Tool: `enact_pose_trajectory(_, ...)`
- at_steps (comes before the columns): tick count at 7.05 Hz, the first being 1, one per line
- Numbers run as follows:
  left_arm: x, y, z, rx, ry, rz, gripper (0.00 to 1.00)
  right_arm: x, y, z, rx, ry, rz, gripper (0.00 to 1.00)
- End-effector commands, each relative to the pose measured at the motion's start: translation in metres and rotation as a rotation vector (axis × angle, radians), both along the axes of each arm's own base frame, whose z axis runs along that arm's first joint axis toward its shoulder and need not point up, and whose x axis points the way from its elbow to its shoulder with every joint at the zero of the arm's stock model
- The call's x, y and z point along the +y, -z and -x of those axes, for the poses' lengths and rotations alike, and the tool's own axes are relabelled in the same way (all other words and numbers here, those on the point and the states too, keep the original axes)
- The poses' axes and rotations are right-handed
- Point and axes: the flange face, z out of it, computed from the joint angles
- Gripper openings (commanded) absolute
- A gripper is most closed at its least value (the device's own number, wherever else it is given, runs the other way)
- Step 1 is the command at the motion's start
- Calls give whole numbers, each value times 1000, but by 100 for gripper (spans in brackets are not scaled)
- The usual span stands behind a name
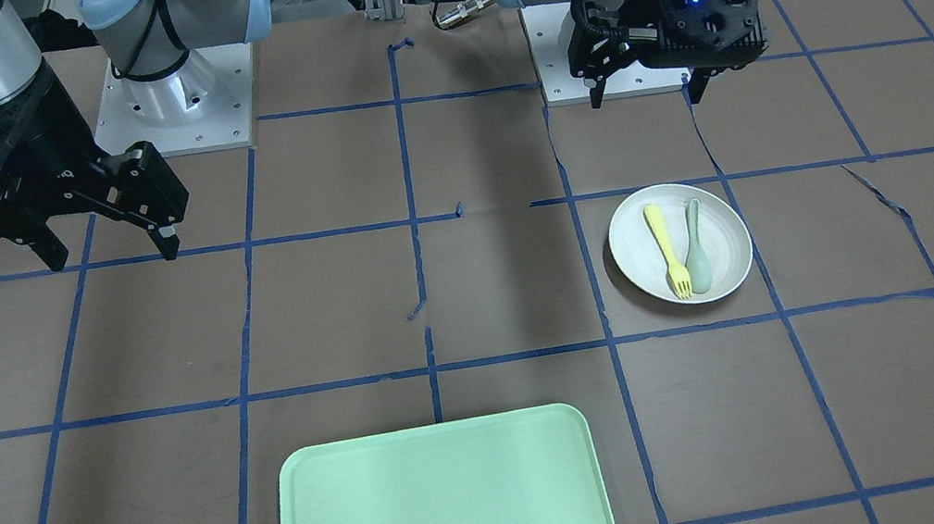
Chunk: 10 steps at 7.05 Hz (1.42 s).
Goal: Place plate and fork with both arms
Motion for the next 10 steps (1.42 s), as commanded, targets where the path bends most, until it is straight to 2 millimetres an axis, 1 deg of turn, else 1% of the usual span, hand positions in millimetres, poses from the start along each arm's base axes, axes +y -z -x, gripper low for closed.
enact_pose_trajectory(1, -1, -3, 0, 6, -1, 5, 100, 0, 0, 0, 0, 0, 2, 100)
enact_pose_trajectory(3, -1, -4, -1, 0, -3, 10, 100, -1, 1, 2, 2, -7, -4, 100)
enact_pose_trajectory(4, -1, 0, 0, 3, -1, 4, 100, -1, 1, 3, 0, -6, -6, 100)
enact_pose_trajectory(7, -2, 3, 0, 1, -9, -2, 100, -2, 2, 4, -1, -5, -9, 100)
enact_pose_trajectory(10, -2, -1, 0, 15, -6, 16, 100, -3, 0, 4, -1, -6, -2, 100)
